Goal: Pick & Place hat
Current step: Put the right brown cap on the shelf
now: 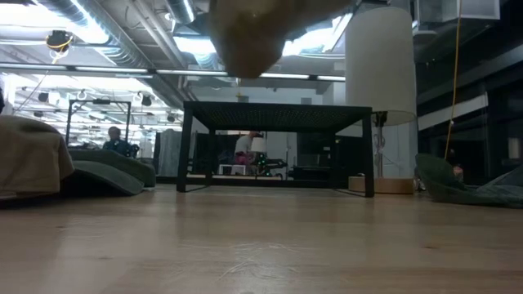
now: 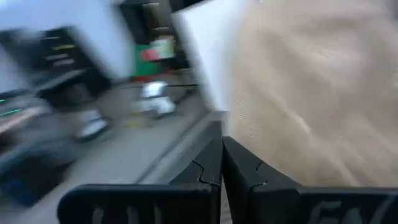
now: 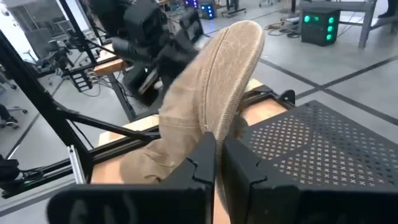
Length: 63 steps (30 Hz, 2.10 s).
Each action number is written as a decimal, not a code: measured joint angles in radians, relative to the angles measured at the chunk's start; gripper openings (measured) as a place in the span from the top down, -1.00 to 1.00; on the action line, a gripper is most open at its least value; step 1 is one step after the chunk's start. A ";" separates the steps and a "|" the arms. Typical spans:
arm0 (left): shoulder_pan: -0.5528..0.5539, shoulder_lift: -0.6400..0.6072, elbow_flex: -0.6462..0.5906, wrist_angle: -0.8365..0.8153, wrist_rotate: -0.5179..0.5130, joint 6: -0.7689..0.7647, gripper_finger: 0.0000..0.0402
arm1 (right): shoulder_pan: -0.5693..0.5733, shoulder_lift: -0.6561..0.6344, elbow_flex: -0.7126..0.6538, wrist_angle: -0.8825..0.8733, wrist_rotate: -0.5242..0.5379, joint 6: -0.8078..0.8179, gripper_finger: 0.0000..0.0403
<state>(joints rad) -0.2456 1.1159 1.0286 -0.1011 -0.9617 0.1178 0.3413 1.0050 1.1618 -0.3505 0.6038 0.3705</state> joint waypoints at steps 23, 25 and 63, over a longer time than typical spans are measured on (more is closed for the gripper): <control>-0.071 0.025 0.001 -0.111 0.309 -0.184 0.67 | -0.031 -0.004 0.000 -0.014 0.085 -0.083 0.93; -0.044 0.049 0.001 -0.105 0.305 -0.200 0.53 | -0.031 -0.005 0.000 -0.014 0.085 -0.083 0.93; 0.119 0.155 0.001 -0.029 0.280 -0.403 -0.46 | -0.031 -0.004 -0.001 -0.037 0.085 -0.083 0.93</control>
<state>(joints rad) -0.1267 1.2713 1.0298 -0.1303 -0.6818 -0.2849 0.3103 1.0008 1.1610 -0.3877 0.6888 0.2874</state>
